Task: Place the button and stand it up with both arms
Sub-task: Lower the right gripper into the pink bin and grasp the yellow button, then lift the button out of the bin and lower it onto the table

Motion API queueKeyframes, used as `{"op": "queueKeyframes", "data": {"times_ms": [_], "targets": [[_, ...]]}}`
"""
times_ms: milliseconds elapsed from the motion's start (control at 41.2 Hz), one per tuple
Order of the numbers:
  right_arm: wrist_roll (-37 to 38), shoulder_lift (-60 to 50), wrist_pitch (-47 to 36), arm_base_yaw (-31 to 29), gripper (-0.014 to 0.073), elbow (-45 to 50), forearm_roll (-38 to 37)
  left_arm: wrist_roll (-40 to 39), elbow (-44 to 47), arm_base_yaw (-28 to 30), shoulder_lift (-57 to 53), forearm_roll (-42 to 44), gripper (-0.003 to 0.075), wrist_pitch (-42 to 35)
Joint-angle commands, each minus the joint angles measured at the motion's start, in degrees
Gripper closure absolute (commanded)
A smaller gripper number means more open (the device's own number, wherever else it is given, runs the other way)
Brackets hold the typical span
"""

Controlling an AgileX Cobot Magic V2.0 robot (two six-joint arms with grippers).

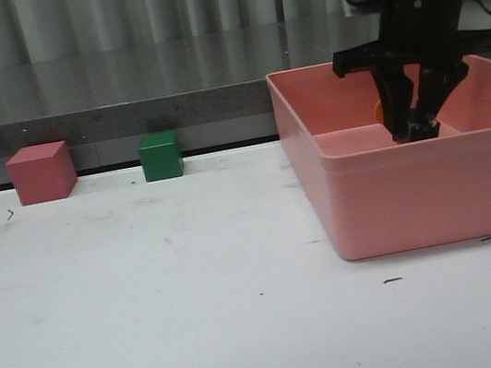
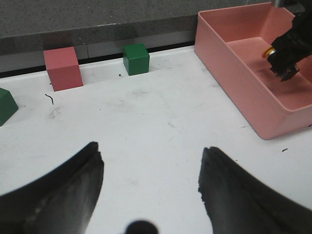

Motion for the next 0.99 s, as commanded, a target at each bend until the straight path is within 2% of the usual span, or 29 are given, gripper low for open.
{"op": "queueKeyframes", "data": {"times_ms": [0, 291, 582, 776, 970], "targets": [[0.06, -7.02, 1.18, 1.69, 0.0377, -2.44, -0.4, -0.12, -2.02, -0.41, 0.36, -0.63, 0.0304, -3.7], [0.77, -13.2, 2.49, 15.35, 0.0377, -3.14, 1.22, -0.12, -2.02, -0.41, 0.36, -0.63, 0.0304, -3.7], [10.61, -7.86, 3.99, 28.23, 0.0377, -7.54, 1.16, -0.12, -2.02, -0.41, 0.36, -0.63, 0.0304, -3.7], [17.56, 0.49, 4.82, 32.64, 0.0377, -14.53, 0.9, -0.12, -2.02, -0.41, 0.36, -0.63, 0.0304, -3.7], [25.14, 8.3, 10.7, 33.2, 0.0377, -23.48, -0.04, -0.12, -2.02, -0.41, 0.36, -0.63, 0.0304, -3.7]]}}
